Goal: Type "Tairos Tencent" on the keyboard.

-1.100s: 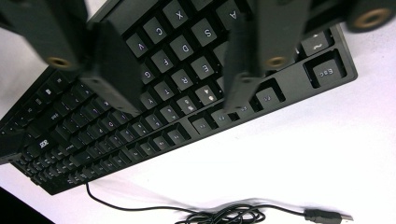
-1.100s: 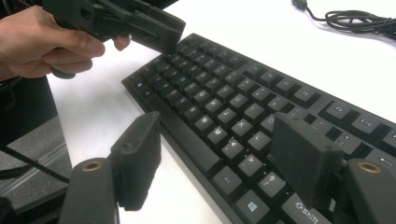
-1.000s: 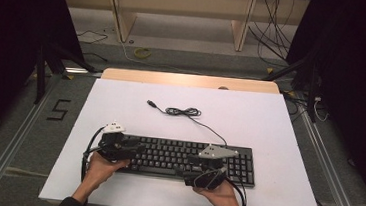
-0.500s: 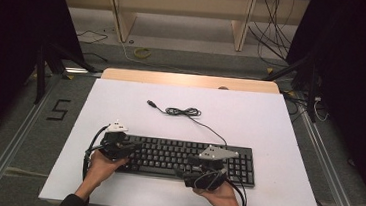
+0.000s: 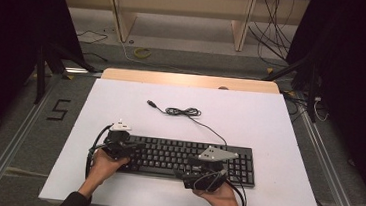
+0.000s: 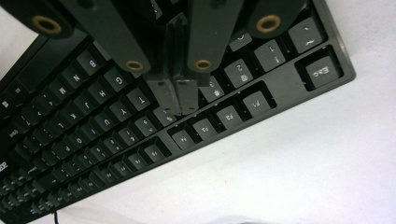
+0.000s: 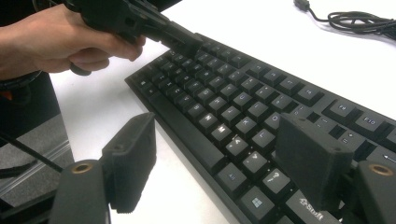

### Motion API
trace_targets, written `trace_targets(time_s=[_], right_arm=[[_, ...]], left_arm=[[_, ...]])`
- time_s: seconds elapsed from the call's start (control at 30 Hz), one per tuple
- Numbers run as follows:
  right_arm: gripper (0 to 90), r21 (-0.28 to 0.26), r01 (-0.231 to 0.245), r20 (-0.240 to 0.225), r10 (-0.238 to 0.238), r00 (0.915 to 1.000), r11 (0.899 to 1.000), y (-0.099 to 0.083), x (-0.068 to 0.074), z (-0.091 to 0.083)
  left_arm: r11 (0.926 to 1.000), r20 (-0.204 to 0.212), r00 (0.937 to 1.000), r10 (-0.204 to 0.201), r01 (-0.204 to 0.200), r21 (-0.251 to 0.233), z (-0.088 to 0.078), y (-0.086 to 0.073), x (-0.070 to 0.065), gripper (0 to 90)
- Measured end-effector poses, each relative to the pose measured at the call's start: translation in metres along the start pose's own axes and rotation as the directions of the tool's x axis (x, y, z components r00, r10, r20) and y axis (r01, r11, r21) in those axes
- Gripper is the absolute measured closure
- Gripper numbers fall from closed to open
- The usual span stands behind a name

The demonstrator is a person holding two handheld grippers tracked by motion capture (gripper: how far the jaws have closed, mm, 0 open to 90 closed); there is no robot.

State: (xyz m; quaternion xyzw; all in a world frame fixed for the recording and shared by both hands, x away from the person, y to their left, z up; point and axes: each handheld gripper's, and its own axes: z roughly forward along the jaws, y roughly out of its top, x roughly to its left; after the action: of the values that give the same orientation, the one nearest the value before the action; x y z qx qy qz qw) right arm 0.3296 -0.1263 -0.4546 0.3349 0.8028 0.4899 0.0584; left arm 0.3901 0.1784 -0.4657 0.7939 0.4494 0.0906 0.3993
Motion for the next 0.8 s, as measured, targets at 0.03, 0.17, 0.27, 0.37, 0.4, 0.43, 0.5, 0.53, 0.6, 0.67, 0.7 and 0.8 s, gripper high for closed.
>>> trace_targets(time_s=[0.03,0.17,0.27,0.37,0.4,0.43,0.5,0.53,0.6,0.67,0.7,0.8], right_arm=[[29.9,0.0,0.0,0.0,0.0,1.0,1.0,0.0,0.0,0.0],[29.8,0.0,0.002,0.0,-0.002,1.0,1.0,0.0,0.0,0.0],[29.8,-0.001,0.001,0.001,-0.001,1.0,1.0,0.0,0.0,0.0],[29.8,-0.001,0.001,0.0,-0.001,1.0,1.0,0.0,0.0,0.0],[29.8,-0.001,0.001,0.0,-0.001,1.0,1.0,0.0,0.0,0.0],[29.9,-0.001,0.002,0.001,-0.002,1.0,1.0,0.0,0.0,0.0],[29.8,0.0,0.001,0.001,-0.001,1.0,1.0,0.0,0.0,0.0],[29.8,0.0,0.001,0.001,-0.001,1.0,1.0,0.0,0.0,0.0],[29.8,0.0,0.002,0.001,-0.002,1.0,1.0,0.0,0.0,0.0],[29.8,-0.001,0.002,0.001,-0.002,1.0,1.0,0.0,0.001,0.0],[29.9,-0.001,0.002,0.001,-0.002,1.0,1.0,0.0,0.001,-0.001],[29.8,-0.001,0.001,0.001,-0.001,1.0,1.0,0.0,0.0,-0.001]], left_arm=[[1.0,0.002,1.0,0.003,-0.003,0.007,0.001,0.0,0.0,89.0],[0.9997,0.001,1.0,0.008,-0.008,0.024,0.004,-0.001,-0.001,89.0],[0.9993,-0.001,0.9999,0.013,-0.013,0.035,0.007,-0.002,-0.001,89.0],[0.9989,-0.001,0.9999,0.012,-0.012,0.046,0.01,-0.003,-0.001,89.1],[0.9984,-0.002,0.9999,0.016,-0.016,0.054,0.011,-0.003,-0.001,89.1],[0.9988,-0.001,0.9999,0.015,-0.015,0.048,0.012,-0.004,-0.001,89.1],[0.999,0.005,0.9999,0.009,-0.009,0.044,0.013,-0.005,-0.002,89.1],[0.9988,0.004,0.9999,0.016,-0.016,0.047,0.013,-0.005,-0.003,89.1],[0.9988,0.01,0.9999,0.008,-0.009,0.049,0.013,-0.005,-0.002,89.2],[0.9989,0.012,0.9999,0.003,-0.003,0.047,0.013,-0.005,-0.002,89.2],[0.9989,0.01,0.9999,0.003,-0.004,0.047,0.013,-0.005,-0.002,89.2],[0.9989,0.005,0.9999,0.009,-0.01,0.046,0.013,-0.005,-0.003,89.1]])
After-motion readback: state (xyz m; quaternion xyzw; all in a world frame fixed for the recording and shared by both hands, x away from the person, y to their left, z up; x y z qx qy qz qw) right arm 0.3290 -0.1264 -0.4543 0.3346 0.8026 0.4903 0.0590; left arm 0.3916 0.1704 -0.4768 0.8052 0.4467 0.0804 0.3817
